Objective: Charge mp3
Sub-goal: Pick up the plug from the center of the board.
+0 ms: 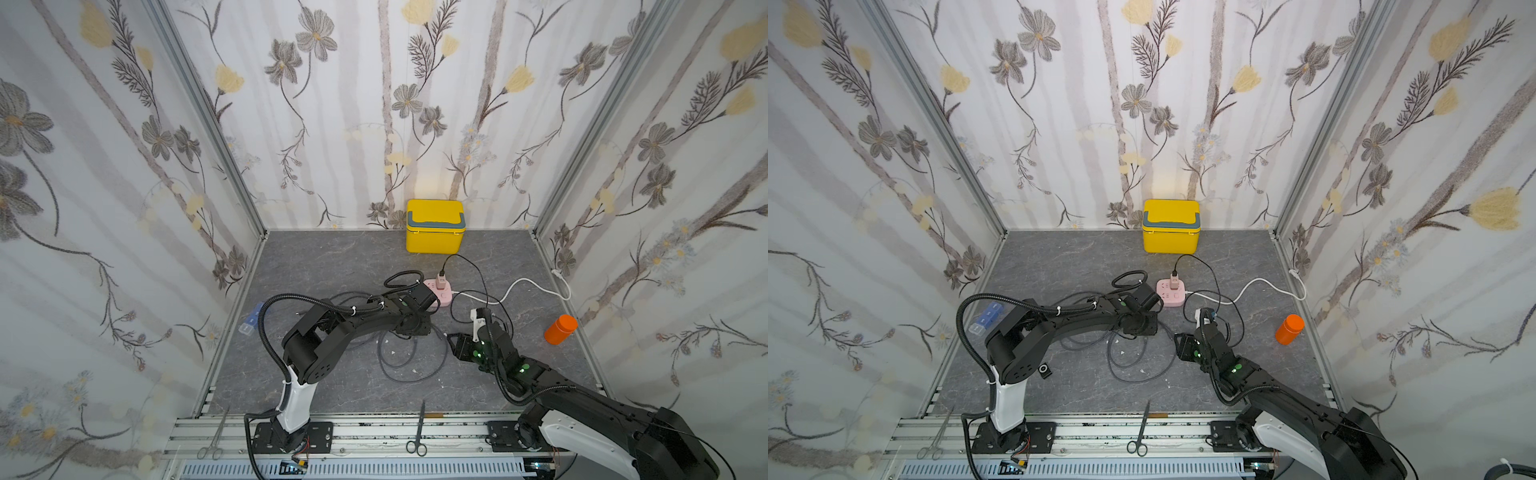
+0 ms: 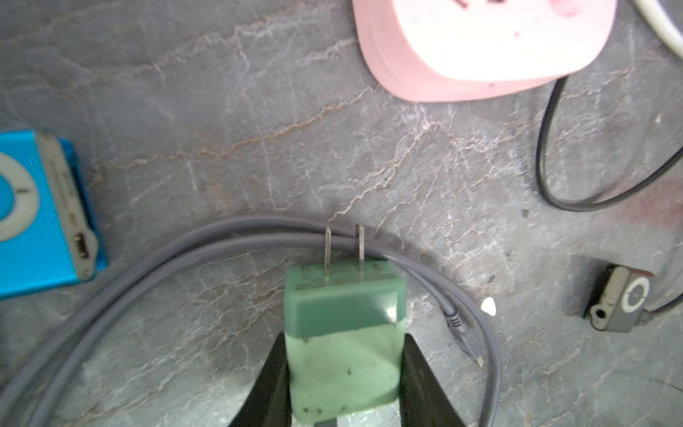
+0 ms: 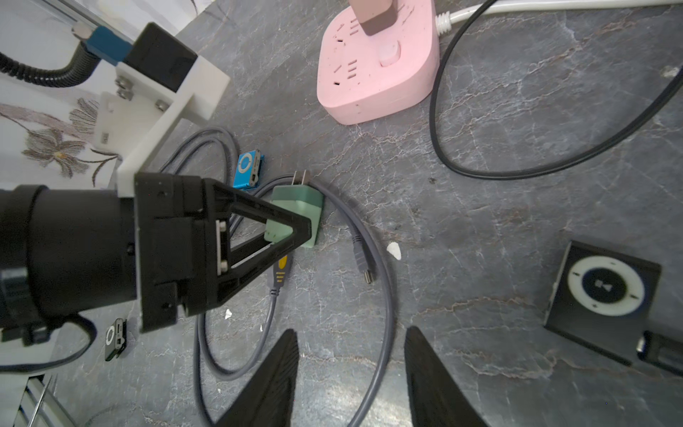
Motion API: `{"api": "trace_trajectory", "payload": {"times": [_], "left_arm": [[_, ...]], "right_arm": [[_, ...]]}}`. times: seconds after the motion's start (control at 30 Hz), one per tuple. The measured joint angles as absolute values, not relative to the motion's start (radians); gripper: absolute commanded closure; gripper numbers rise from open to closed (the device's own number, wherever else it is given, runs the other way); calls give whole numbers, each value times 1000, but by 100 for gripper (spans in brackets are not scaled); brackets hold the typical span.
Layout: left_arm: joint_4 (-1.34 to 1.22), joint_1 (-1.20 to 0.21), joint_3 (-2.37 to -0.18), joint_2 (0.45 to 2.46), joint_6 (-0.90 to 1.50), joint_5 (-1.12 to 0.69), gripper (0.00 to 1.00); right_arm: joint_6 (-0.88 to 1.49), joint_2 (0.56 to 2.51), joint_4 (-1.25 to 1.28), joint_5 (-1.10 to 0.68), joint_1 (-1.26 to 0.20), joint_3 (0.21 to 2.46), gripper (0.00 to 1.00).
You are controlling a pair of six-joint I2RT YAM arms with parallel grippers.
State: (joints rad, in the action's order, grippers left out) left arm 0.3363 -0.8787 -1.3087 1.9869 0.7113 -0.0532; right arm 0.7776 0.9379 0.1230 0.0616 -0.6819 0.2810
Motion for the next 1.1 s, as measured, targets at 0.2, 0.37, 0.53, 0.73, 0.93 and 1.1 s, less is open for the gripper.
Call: {"api": "trace_trajectory", "payload": {"times": [0.2,0.37,0.53,0.73,0.93,1.1], "left_arm": [[349,-870,-1289,1893,742,-47,76],[299,-851,-1224,1771,791,-100,77],[238,-844,-1186,1699,818,-140,77],[189,-845,-1119,1640,847,-170,78],[145,-844,-1073,1577,872,-189,78],[83,-842,-1034,1544,898,-202,78]], "right_arm": [[812,928,275,28,-697,185,42],[832,955,464,-7,-710,136,38],[836,987,662,-28,-744,129,34],[836,1128,850,-29,-789,175,34],[836,1243,948,-17,-838,235,39],[799,1258,956,30,-889,271,44]]}}
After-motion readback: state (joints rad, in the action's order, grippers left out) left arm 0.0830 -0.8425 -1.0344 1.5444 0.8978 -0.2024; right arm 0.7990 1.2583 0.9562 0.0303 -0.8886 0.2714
